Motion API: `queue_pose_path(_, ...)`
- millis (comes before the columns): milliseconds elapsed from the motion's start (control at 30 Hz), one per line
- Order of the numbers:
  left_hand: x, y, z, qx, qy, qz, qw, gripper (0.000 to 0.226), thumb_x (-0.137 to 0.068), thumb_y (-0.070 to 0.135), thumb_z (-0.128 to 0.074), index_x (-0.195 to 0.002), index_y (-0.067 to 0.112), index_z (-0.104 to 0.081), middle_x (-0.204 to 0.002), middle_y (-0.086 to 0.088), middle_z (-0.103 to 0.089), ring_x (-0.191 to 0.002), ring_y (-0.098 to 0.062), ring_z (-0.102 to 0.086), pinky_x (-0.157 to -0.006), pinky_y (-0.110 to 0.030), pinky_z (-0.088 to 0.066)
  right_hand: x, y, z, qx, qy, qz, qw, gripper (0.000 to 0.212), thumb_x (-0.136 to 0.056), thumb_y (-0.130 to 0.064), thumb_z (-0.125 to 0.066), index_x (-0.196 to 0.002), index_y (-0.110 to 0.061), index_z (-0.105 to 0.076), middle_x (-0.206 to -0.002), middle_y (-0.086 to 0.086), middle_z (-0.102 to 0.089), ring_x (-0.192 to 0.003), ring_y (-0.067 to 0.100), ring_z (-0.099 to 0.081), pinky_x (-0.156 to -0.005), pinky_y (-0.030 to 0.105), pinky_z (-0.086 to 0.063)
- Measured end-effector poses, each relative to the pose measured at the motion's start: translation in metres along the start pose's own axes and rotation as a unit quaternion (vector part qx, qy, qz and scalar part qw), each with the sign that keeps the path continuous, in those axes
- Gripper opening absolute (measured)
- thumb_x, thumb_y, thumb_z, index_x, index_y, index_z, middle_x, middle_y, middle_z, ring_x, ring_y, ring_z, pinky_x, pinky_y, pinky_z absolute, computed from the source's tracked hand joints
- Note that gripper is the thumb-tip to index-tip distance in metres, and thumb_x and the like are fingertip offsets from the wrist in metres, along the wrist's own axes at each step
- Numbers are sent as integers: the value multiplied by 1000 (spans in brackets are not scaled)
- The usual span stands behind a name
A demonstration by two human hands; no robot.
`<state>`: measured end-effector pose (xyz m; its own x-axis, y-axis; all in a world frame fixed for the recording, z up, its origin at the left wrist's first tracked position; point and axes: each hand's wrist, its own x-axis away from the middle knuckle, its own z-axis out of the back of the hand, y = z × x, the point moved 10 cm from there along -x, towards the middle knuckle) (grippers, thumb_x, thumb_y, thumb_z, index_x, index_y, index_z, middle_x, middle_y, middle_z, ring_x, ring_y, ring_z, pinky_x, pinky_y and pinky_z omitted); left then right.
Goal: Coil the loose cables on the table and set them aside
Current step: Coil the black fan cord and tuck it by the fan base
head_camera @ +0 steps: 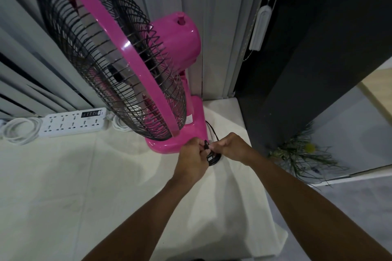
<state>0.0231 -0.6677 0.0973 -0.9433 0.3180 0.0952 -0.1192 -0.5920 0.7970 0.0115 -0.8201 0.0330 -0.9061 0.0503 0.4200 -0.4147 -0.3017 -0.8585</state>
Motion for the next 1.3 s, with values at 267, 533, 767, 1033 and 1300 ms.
queue_pose_path(267, 8, 21, -12, -288, 0, -199, 937, 16, -86, 23, -69, -97, 12, -71, -98, -5, -63, -91, -23, -59, -80, -32, -46, 1, 1, 5, 6, 18, -40, 999, 23, -79, -35, -84, -83, -12, -84, -85, 6, -80, -97, 22, -74, -96, 37, -57)
queue_pose_path(533, -9, -55, 6, 54, -25, 160, 985, 30, -99, 38, -46, -84, 15, -58, -79, -9, -67, -69, -24, -63, -60, -34, -52, 15, -20, 0, 12, 18, 71, 997, 14, -86, -16, -79, -98, -8, -81, -76, -14, -77, -77, 0, -74, -82, 16, -54)
queue_pose_path(767, 23, -69, -63, 400, -257, 355, 805, 34, -95, 27, -63, -123, 9, -64, -117, -14, -72, -105, -30, -70, -82, -38, -59, 28, -35, -1, 58, 21, 143, 988, 36, -82, -19, -81, -85, -54, -76, -79, -22, -77, -76, -6, -71, -75, 5, -47)
queue_pose_path(1033, -7, -100, -25, 420, 12, 385, 821, 4, -92, -2, -61, -96, 0, -60, -88, -20, -70, -65, -27, -72, -71, -42, -60, 31, -36, 5, 186, 79, 203, 958, 10, -92, -21, -68, -95, -28, -75, -78, 2, -76, -72, 26, -60, -119, 25, -24)
queue_pose_path(1300, -8, -99, -38, 415, -13, 418, 808, 7, -96, -3, -55, -100, -7, -58, -82, -21, -70, -52, -24, -72, -50, -40, -61, 41, -36, 7, 255, 97, 249, 929, 9, -95, -20, -66, -92, -13, -71, -79, -11, -66, -74, -1, -53, -122, 35, -25)
